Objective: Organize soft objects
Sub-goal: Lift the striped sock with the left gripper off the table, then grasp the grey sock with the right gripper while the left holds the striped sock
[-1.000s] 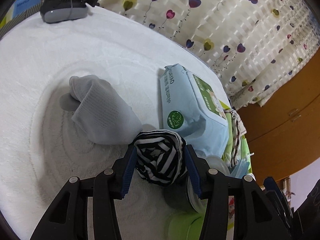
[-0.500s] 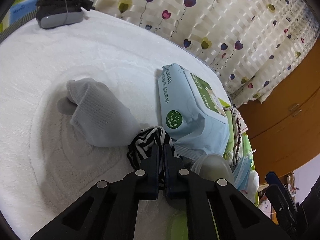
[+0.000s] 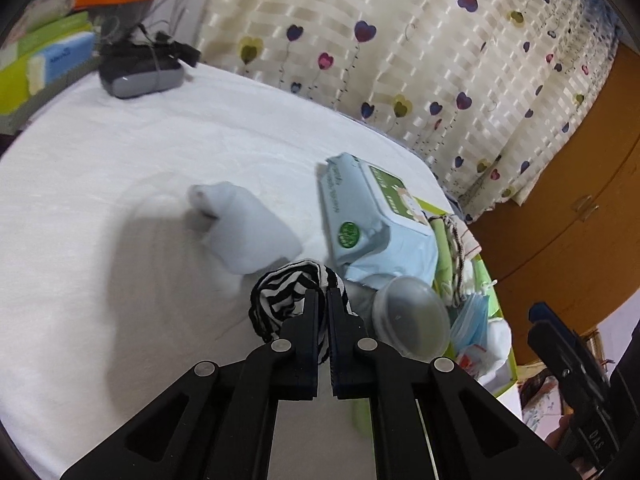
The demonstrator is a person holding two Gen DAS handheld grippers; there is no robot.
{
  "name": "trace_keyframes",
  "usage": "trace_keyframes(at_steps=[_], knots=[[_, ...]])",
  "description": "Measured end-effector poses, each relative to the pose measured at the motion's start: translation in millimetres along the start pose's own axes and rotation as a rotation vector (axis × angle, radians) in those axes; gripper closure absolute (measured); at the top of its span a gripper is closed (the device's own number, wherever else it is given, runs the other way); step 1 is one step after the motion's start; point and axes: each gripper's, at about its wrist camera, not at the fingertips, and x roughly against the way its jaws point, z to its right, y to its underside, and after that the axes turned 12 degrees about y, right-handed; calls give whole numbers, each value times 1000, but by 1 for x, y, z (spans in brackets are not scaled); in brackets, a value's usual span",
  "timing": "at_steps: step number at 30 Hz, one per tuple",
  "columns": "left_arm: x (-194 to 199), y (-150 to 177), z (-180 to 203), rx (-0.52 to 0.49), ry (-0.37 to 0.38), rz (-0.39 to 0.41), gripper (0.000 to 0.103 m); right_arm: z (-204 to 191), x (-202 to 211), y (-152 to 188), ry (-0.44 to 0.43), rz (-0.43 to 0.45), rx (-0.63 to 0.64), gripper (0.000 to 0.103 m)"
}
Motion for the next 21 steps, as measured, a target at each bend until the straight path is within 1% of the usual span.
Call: trace_keyframes(at_steps=[6,9,14,19,21], knots=[[30,3,-14,-16,-43,47,99,-36,-10,-7,-62,-17,59,61],[44,3,-24,-29,-89,73,99,-56,-19,-13,-90,-30,101,61],[56,2,-38,-53,-171,110,99,-87,-48,-25,-128,-99,182,61],[65,2,-51,-72,-217,138,99,-105,-75,-35,-147,-158,251,61],[67,1,-55,-75,-227,145,99,-110,-85,-38,-141,-180,275,61]])
